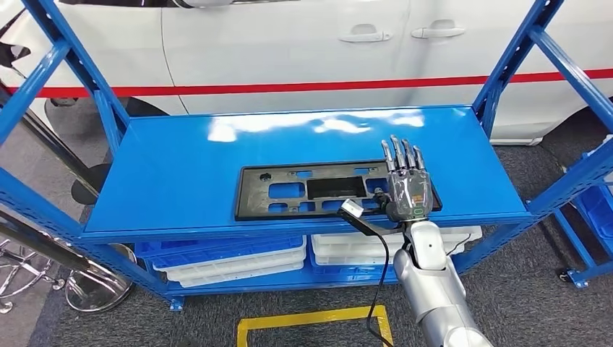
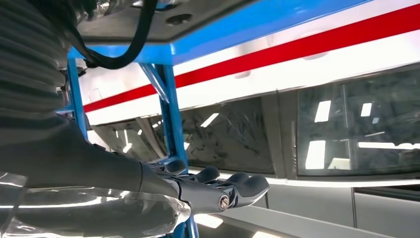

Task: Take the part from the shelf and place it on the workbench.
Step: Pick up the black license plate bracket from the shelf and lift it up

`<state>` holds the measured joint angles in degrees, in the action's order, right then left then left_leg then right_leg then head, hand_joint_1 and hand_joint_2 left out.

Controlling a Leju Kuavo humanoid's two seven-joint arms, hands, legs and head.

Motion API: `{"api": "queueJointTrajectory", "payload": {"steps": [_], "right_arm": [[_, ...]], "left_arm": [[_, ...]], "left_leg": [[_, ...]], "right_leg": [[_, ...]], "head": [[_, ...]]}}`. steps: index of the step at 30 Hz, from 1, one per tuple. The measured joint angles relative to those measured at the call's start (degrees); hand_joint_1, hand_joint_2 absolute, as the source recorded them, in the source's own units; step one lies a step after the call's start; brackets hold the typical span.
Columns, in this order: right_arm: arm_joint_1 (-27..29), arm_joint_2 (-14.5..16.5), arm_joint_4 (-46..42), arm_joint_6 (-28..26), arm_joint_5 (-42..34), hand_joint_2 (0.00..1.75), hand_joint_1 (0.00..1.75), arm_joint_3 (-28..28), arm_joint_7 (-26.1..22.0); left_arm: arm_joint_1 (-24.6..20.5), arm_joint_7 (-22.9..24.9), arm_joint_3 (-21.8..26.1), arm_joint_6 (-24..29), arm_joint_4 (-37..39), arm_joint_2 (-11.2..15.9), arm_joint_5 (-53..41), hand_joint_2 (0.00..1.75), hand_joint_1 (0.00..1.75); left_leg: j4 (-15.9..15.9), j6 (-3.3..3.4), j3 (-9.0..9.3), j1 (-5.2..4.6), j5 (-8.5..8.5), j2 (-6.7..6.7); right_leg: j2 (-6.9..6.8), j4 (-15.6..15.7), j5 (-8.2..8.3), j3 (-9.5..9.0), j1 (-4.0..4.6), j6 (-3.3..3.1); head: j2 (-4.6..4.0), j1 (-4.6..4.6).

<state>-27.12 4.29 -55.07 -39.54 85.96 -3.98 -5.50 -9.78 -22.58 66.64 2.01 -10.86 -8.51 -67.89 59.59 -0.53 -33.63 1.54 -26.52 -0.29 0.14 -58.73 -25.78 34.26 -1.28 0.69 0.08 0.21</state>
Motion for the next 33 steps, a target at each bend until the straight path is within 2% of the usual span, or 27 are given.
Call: {"api": "queueJointTrajectory", "payload": {"steps": [3,5,6,8,9,10,11,13,14,15,17,19,20,21,22,23,24,25,26,27,28,29,30,31,33], "right_arm": [[0.0,0.0,0.0,0.0,0.0,1.75,0.0,0.0,0.0],[0.0,-0.1,0.0,0.0,0.0,1.75,0.0,0.0,0.0],[0.0,-0.1,0.0,0.0,0.0,1.75,0.0,0.0,0.0],[0.1,-0.1,0.0,0.0,0.0,1.75,0.0,0.0,0.0],[0.2,-0.2,0.0,0.0,0.0,1.75,0.0,0.0,0.0],[0.3,-0.2,0.0,0.0,0.0,1.75,0.0,0.0,0.0],[0.4,-0.2,0.0,0.0,0.0,1.75,0.0,0.0,0.0],[0.3,-0.2,0.0,0.0,0.0,1.75,0.0,0.0,0.0],[0.2,-0.2,-0.1,0.0,0.0,1.75,0.0,0.0,0.0],[0.2,-0.2,-0.1,0.0,0.0,1.75,0.0,0.0,0.0],[0.1,-0.2,-0.1,0.0,0.0,1.75,0.0,0.0,0.0],[0.0,-0.2,-0.2,0.0,-0.1,1.75,0.0,0.0,-0.1],[0.1,0.0,-0.5,0.0,-1.0,1.75,0.0,-0.1,-1.0],[0.4,0.5,-1.5,0.0,-3.1,1.75,0.0,-0.6,-3.1],[1.0,1.6,-3.6,0.0,-6.7,1.75,0.0,-1.6,-7.2],[1.7,3.0,-6.5,0.0,-11.6,1.75,0.0,-3.7,-13.6],[2.4,4.6,-9.8,-0.1,-16.1,1.75,0.0,-6.4,-20.6],[3.1,6.0,-12.7,-0.1,-19.6,1.75,0.0,-9.4,-26.3],[3.7,7.1,-15.0,-0.1,-21.8,1.75,0.0,-12.4,-30.0],[4.3,7.9,-16.9,-0.1,-22.6,1.75,0.0,-14.8,-31.3],[4.9,8.4,-18.5,0.0,-23.0,1.75,0.0,-16.7,-31.3],[5.2,8.9,-20.0,0.0,-23.1,1.75,0.0,-18.3,-31.3],[5.5,9.4,-21.1,0.0,-23.2,1.75,0.0,-19.4,-31.3],[5.7,9.8,-22.0,0.0,-23.2,1.75,0.0,-20.3,-31.3],[6.3,10.5,-23.6,0.0,-23.2,1.75,0.0,-21.4,-31.3]], "left_arm": [[0.1,0.0,0.0,0.0,0.0,0.0,0.0,0.0,0.0],[0.2,0.0,0.0,0.0,0.0,0.0,0.0,0.0,0.0],[0.1,0.0,0.0,0.0,0.0,0.0,0.0,0.0,0.0],[0.1,0.0,0.0,0.0,0.0,0.0,0.0,0.0,0.0],[0.1,0.0,0.0,0.0,0.0,0.0,0.0,0.0,0.0],[0.1,0.0,0.0,0.0,0.0,0.0,0.0,0.0,0.0],[0.2,0.0,0.0,0.0,0.0,0.0,0.0,0.0,0.0],[0.2,0.0,0.0,0.0,0.0,-0.1,0.0,0.0,0.0],[0.2,0.0,0.0,0.0,0.0,-0.2,0.0,0.0,0.0],[0.2,0.0,0.0,0.0,0.0,-0.3,0.0,0.0,0.0],[0.1,0.0,0.0,0.0,0.0,-0.5,0.0,0.0,0.0],[0.1,0.0,0.0,0.0,0.0,-0.4,0.0,0.0,0.0],[0.2,-0.1,0.0,0.0,0.0,-0.4,0.0,0.0,0.0],[0.3,-0.4,0.0,0.1,0.0,-0.4,-0.2,0.0,0.0],[0.4,-0.8,0.0,0.2,0.0,-0.5,-0.3,0.0,0.0],[0.6,-1.3,-0.1,0.6,0.0,-0.6,-0.6,0.0,0.0],[1.0,-1.8,-0.1,1.1,0.0,-0.8,-0.8,0.0,0.0],[1.3,-2.3,-0.2,1.8,0.0,-1.0,-1.0,0.0,0.0],[1.7,-2.6,-0.2,2.6,0.0,-1.2,-1.1,0.0,0.0],[2.1,-2.9,-0.3,3.1,0.0,-1.5,-1.2,0.0,0.0],[2.5,-3.0,-0.4,3.5,0.0,-1.6,-1.4,0.0,0.0],[2.8,-3.1,-0.4,3.7,0.0,-1.8,-1.4,0.0,0.0],[3.0,-3.2,-0.4,3.8,0.0,-2.0,-1.5,0.0,0.0],[3.1,-3.2,-0.4,3.9,0.0,-2.2,-1.5,0.0,0.0],[3.2,-3.2,-0.5,4.0,0.0,-2.5,-1.5,0.0,0.0]], "left_leg": [[-0.7,1.25,0.13,-0.23,-0.05,-0.09],[-1.1,2.19,0.27,-0.17,0.26,-0.05],[-1.3,2.55,0.33,-0.19,0.34,-0.02],[-1.3,2.96,0.33,-0.46,0.28,0.0],[-1.3,3.09,0.38,-0.62,0.21,-0.02],[-1.3,3.18,0.49,-0.8,0.12,-0.05],[-1.3,3.25,0.69,-0.98,0.01,-0.11],[-1.3,3.27,1.21,-1.22,-0.27,-0.19],[-1.3,3.2,1.32,-1.33,-0.39,-0.21],[-1.3,3.05,1.32,-1.33,-0.45,-0.21],[-1.5,2.51,1.25,-1.26,-0.44,-0.19],[-1.5,1.79,1.41,-1.31,-0.78,-0.11],[-0.4,1.43,1.07,-1.34,-1.58,-0.07],[1.7,1.09,0.16,-1.33,-2.96,-0.04],[5.0,0.79,-1.37,-1.15,-4.75,-0.02],[9.0,0.52,-3.28,-1.01,-6.59,-0.02],[12.3,0.32,-5.0,-0.89,-7.71,-0.01],[14.1,0.19,-6.05,-0.81,-7.75,0.0],[13.7,0.15,-6.04,-0.76,-6.55,0.02],[10.9,0.15,-4.95,-0.72,-4.32,0.05],[6.8,0.21,-3.28,-0.68,-1.83,0.07],[3.1,0.34,-1.66,-0.75,-0.03,0.05],[0.2,0.58,-0.47,-0.83,0.9,0.04],[-1.2,0.87,0.06,-0.94,1.05,-0.01],[-1.8,1.57,0.21,-1.01,0.68,-0.05]], "right_leg": [[-0.03,0.1,0.01,0.07,-0.02,0.95],[-0.08,-2.0,-1.54,0.95,-0.17,1.32],[-0.09,-4.8,-3.16,2.24,-0.18,1.4],[-0.09,-12.5,-6.58,6.02,-0.05,1.43],[-0.09,-15.4,-7.29,7.5,0.0,1.38],[-0.09,-16.2,-6.85,8.07,0.04,1.22],[-0.09,-14.7,-5.29,7.45,0.13,0.94],[-0.08,-7.1,-1.15,3.91,0.53,-0.09],[-0.09,-3.5,0.18,2.27,0.83,-0.6],[-0.1,-1.3,0.76,1.25,1.1,-0.97],[-0.08,0.0,0.72,0.8,1.46,-1.28],[-0.09,0.9,0.93,0.32,1.19,-1.54],[-0.15,1.4,1.1,-0.01,0.95,-1.69],[-0.21,1.8,1.26,-0.28,0.71,-1.84],[-0.27,1.9,1.29,-0.38,0.66,-1.94],[-0.27,1.9,1.25,-0.37,0.62,-2.04],[-0.27,1.9,1.15,-0.37,0.62,-2.05],[-0.28,1.8,0.99,-0.49,0.61,-2.02],[-0.35,1.8,0.78,-0.74,0.59,-1.9],[-0.44,1.7,0.53,-1.06,0.56,-1.73],[-0.54,1.6,0.24,-1.31,0.53,-1.54],[-0.53,1.5,0.02,-1.37,0.6,-1.34],[-0.41,1.3,-0.08,-1.2,0.68,-1.12],[-0.28,1.1,-0.08,-0.92,0.76,-0.9],[-0.08,1.1,0.07,-0.56,0.86,-0.39]], "head": [[0.0,0.01],[-0.01,0.01],[-0.01,0.02],[-0.01,0.02],[-0.01,0.02],[0.0,0.02],[0.0,0.02],[0.0,0.01],[-0.01,0.0],[-0.01,-0.02],[-0.01,-0.02],[-0.01,-0.02],[0.0,-0.03],[0.0,-0.03],[0.0,-0.03],[-0.01,-0.04],[-0.01,-0.06],[0.0,-0.08],[0.0,-0.09],[0.0,-0.09],[0.0,-0.08],[0.0,-0.08],[-0.01,-0.08],[-0.01,-0.08],[-0.01,-0.08]]}}
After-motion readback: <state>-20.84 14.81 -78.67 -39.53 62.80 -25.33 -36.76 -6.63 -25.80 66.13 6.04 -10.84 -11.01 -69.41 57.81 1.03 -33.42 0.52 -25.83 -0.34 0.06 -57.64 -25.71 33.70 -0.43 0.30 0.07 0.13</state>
